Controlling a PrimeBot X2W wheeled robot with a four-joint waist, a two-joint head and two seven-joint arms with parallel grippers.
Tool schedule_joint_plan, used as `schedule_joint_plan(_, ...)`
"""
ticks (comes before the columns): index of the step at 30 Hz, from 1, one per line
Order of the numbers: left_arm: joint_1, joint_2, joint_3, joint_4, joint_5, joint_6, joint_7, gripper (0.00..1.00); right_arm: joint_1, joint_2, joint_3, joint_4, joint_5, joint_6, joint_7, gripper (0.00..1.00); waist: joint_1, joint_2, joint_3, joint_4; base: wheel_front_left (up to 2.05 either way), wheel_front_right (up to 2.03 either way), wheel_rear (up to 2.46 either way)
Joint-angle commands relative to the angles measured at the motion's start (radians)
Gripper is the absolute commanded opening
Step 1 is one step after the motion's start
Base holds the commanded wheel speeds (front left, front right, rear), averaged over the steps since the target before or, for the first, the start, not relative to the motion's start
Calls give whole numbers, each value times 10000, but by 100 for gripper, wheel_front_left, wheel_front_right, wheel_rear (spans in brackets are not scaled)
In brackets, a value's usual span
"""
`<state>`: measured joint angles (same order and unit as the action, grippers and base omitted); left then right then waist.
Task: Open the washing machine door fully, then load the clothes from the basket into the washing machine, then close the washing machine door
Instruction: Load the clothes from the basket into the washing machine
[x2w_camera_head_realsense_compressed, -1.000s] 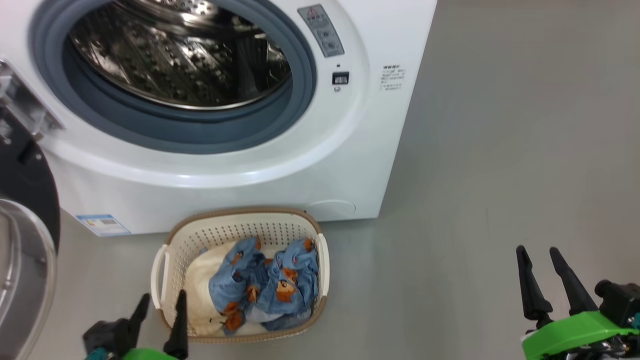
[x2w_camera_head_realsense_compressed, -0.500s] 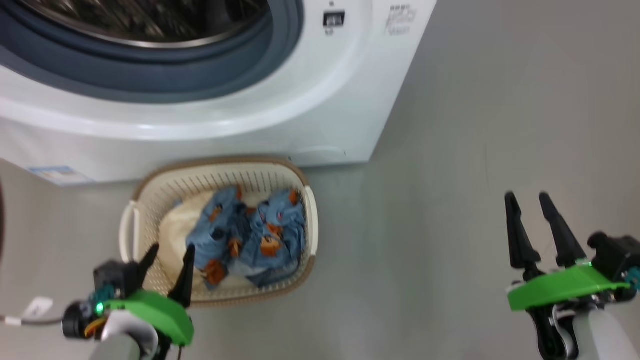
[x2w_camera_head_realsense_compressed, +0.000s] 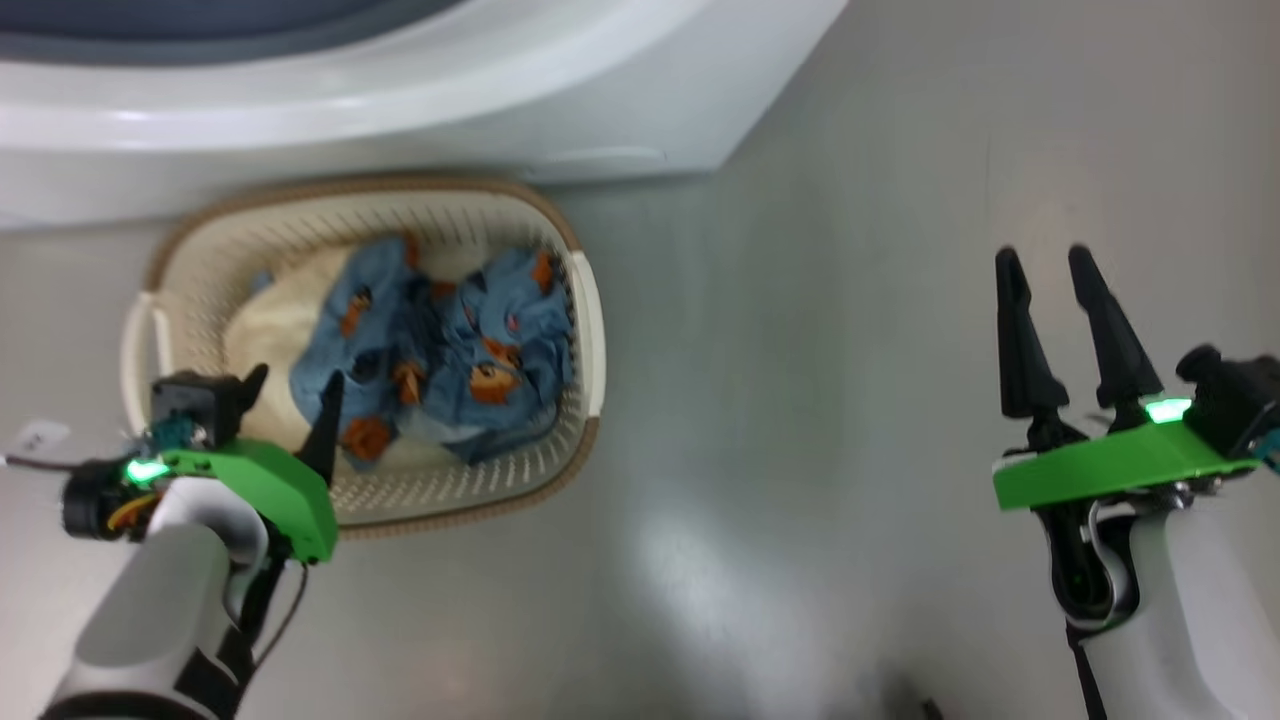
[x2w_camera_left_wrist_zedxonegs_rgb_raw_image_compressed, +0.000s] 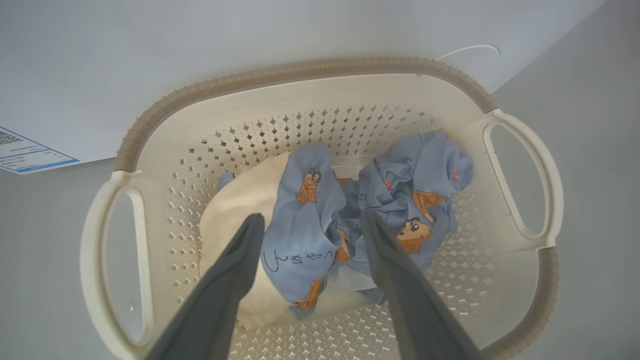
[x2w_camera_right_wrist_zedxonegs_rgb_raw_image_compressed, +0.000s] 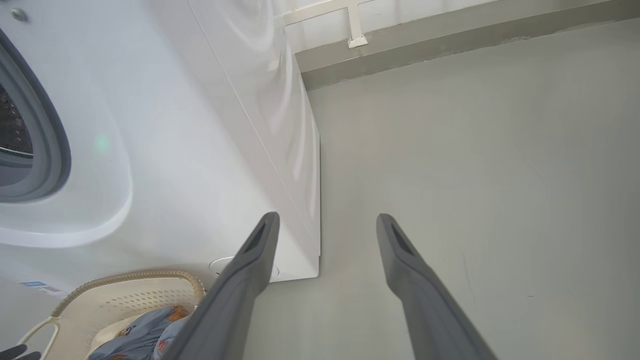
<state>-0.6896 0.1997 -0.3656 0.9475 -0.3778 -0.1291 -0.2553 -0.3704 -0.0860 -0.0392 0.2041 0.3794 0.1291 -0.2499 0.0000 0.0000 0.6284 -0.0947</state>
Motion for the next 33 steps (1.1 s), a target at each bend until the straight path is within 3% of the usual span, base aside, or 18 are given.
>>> schedule_joint_plan(1, -224, 466, 9, 151, -124, -15, -65, 100, -36, 72, 273, -282, -57, 16, -118, 100, 0, 0, 1031, -318, 0, 0, 0)
schedule_joint_plan(16, -1944, 974, -1635, 1514, -1342, -15, -65, 100, -662, 213, 326, -573, -90, 16, -118, 100, 0, 0, 2152, -632, 0, 0, 0)
schedule_joint_plan(23, -2452, 1315, -2097, 2008, -1282, -15, -65, 100, -746, 289, 509, -614, -70, 16, -118, 100, 0, 0, 2432, -816, 0, 0, 0)
schedule_joint_plan(32, -3150, 1257, -2774, 2935, -1210, -15, 74, 100, -906, 344, 828, -593, -3, 16, -118, 100, 0, 0, 2688, -1124, 0, 0, 0)
schedule_joint_plan(33, -3193, 1270, -2841, 3000, -1225, -15, 154, 71, -907, 346, 848, -598, 1, 16, -118, 100, 0, 0, 2691, -1154, 0, 0, 0)
